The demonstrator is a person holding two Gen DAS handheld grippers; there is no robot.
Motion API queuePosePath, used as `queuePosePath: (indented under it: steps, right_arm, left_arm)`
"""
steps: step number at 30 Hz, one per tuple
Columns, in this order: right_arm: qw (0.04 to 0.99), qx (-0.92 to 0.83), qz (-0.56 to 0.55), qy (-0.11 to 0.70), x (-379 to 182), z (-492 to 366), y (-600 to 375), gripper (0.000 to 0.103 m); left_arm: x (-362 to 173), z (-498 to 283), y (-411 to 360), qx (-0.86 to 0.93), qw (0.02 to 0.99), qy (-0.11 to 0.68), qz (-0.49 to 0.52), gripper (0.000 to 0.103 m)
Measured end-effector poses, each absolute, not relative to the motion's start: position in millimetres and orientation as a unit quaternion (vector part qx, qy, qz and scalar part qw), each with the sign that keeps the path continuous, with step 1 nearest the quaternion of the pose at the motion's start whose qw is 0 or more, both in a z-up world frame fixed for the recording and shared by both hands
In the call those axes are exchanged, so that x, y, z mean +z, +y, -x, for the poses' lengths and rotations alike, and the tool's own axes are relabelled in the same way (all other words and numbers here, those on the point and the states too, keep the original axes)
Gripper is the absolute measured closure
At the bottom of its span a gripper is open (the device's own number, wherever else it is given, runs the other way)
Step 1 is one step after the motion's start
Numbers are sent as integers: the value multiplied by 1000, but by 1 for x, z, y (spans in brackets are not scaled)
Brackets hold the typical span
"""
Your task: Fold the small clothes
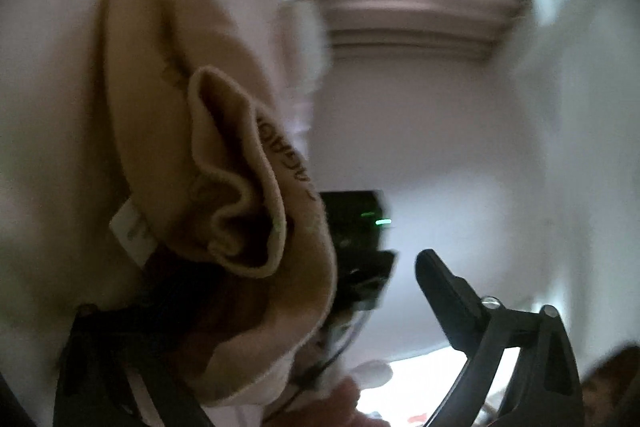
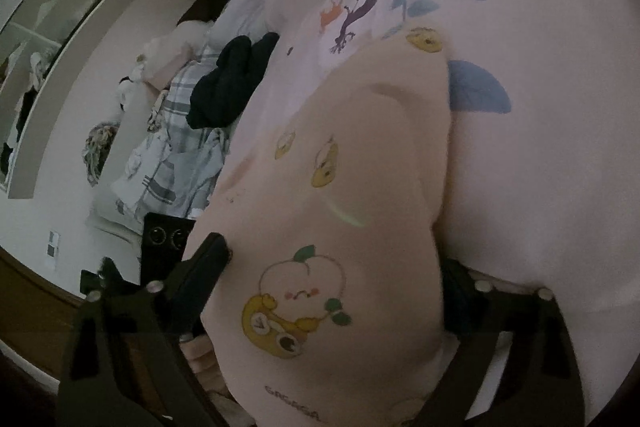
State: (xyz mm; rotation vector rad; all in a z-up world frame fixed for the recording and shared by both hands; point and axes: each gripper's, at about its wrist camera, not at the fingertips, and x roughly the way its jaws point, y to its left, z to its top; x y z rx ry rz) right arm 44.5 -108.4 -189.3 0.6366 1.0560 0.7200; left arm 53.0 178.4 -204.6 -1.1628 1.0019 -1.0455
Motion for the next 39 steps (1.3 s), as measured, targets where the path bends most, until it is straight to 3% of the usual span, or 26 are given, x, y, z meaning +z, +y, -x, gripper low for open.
queuePosePath:
  steps: [2,5,12,17,20,23,25,26,27,28,34,39]
  right_arm:
    - [762,322,-294,479,-193,-42,-116,31]
    - [770,330,-287,464,-197,-37,-122,39]
    - [790,326,-274,441,-198,-32,-120,39]
    - [789,330,-279,436,-200,-34,-122,39]
    - [788,334,-281,434,-201,-35,-123,40]
    - [786,333,-289,434,-203,-37,-125,48]
    - [781,329,-304,435,-207,-39,-131,58]
    - [778,327,-313,435,-209,-39,-133,66]
    - [773,326,-327,436,-212,-40,-137,72]
    - [765,327,-343,435,-216,-42,-142,73]
    - [777,322,-324,433,-212,-38,-138,76]
    - [776,327,-330,427,-213,-37,-141,77]
  left_arm:
    - [-198,-48,186,-385,627,481,476,17]
    - [-192,-29,208,-348,662,470,469,18]
    - [-184,-7,226,-296,717,451,443,18]
    - [-182,-17,186,-341,719,472,379,18]
    - [-185,-34,165,-375,695,469,395,17]
    - [-189,-53,161,-386,670,449,448,17]
    - [-193,-58,170,-390,650,433,487,23]
    - [-199,-59,176,-387,639,427,510,38]
    - [-209,-59,181,-374,631,434,523,59]
    - [-216,-60,182,-365,629,445,523,64]
    - [-194,-44,167,-344,705,432,446,66]
    - [-198,-47,162,-342,702,423,459,69]
